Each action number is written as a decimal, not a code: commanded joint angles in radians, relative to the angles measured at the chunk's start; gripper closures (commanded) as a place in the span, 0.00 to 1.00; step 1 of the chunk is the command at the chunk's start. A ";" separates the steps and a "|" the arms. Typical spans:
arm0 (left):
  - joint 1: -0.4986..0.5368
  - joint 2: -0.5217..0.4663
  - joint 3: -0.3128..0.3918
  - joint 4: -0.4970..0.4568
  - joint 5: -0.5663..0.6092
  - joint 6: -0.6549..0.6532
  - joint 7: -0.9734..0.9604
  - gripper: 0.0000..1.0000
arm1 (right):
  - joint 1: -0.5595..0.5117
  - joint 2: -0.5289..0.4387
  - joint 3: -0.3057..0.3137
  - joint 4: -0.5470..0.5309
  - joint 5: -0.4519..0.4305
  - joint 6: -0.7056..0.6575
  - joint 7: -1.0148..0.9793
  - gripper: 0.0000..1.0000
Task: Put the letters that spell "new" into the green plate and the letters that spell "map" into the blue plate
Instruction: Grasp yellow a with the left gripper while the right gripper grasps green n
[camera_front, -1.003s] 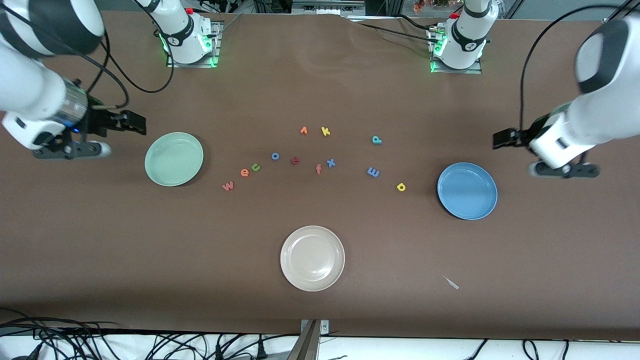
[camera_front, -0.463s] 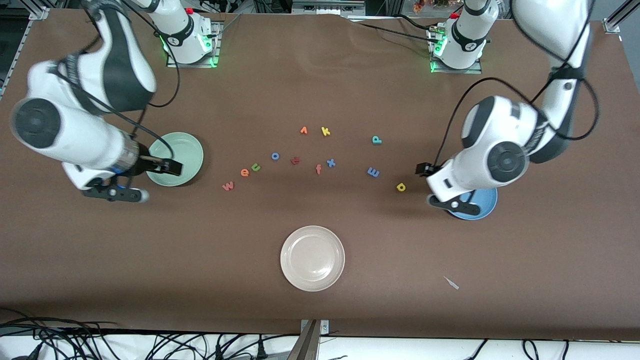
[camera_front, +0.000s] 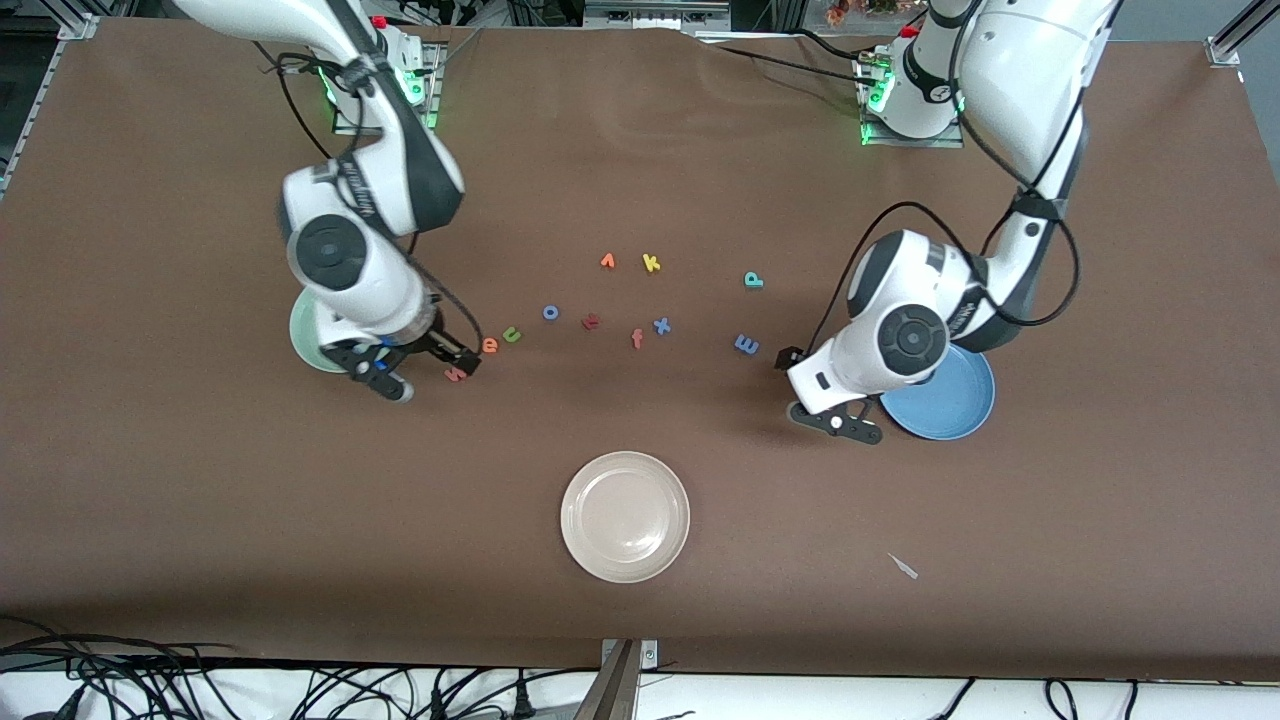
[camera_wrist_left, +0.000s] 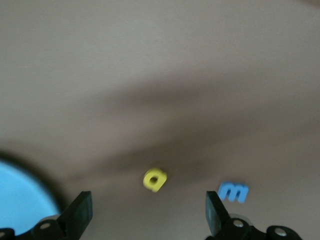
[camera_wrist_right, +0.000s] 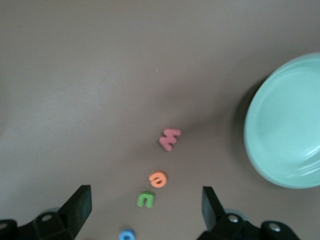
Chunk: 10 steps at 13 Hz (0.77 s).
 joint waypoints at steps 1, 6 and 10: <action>-0.018 -0.020 0.006 -0.135 0.014 0.178 0.024 0.00 | 0.075 0.034 -0.008 -0.064 -0.088 0.075 0.325 0.02; -0.034 -0.047 0.008 -0.264 0.103 0.330 0.012 0.12 | 0.123 0.162 -0.006 -0.065 -0.175 0.229 0.560 0.02; -0.035 -0.032 0.008 -0.260 0.151 0.334 -0.005 0.33 | 0.143 0.170 0.000 -0.116 -0.173 0.266 0.636 0.03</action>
